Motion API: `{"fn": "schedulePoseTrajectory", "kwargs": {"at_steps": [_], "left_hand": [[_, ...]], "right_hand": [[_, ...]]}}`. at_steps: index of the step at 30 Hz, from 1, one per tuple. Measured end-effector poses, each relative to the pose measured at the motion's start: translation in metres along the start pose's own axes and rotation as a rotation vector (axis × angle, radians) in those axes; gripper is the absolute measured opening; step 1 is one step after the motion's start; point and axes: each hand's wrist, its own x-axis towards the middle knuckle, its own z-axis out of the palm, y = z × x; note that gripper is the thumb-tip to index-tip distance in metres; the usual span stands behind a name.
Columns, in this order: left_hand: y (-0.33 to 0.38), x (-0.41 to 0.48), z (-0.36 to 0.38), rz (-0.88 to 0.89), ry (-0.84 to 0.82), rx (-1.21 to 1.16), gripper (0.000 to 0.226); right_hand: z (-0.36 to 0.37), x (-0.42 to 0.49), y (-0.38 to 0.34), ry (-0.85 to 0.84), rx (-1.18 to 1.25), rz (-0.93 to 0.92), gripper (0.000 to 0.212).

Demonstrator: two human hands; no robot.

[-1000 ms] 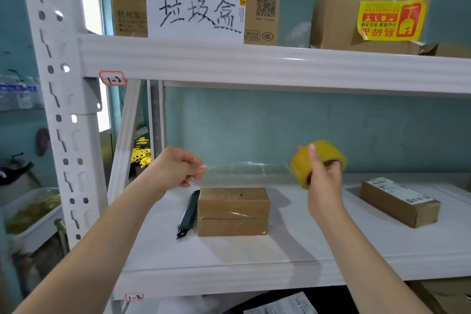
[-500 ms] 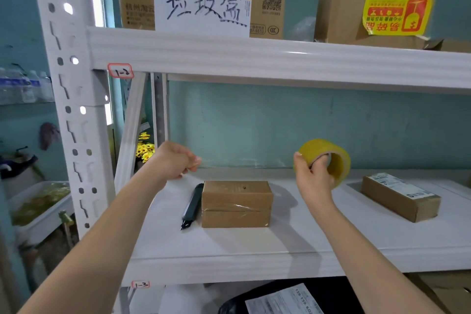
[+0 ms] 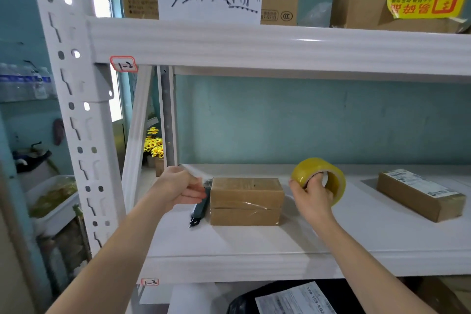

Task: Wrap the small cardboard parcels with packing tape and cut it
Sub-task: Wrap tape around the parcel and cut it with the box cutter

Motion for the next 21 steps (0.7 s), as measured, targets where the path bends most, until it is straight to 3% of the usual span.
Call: {"fn": "schedulePoseTrajectory", "kwargs": {"at_steps": [8, 13, 15, 18, 21], "left_hand": [[-0.008, 0.008, 0.011, -0.036, 0.022, -0.049, 0.015], [-0.015, 0.009, 0.027, -0.030, 0.093, 0.089, 0.008], [-0.017, 0.012, 0.035, 0.005, 0.150, 0.107, 0.008], [-0.021, 0.015, 0.040, 0.081, 0.209, 0.133, 0.033], [-0.030, 0.006, 0.045, 0.226, 0.350, 0.341, 0.021]], "right_hand": [[0.010, 0.000, 0.008, -0.042, 0.004, 0.031, 0.028], [0.019, -0.004, 0.006, -0.131, 0.292, 0.172, 0.030], [0.021, -0.005, 0.004, -0.124, 0.334, 0.182, 0.027], [0.022, -0.010, 0.001, -0.135, 0.391, 0.200, 0.023], [0.022, -0.013, 0.002, -0.137, 0.414, 0.180, 0.022]]}}
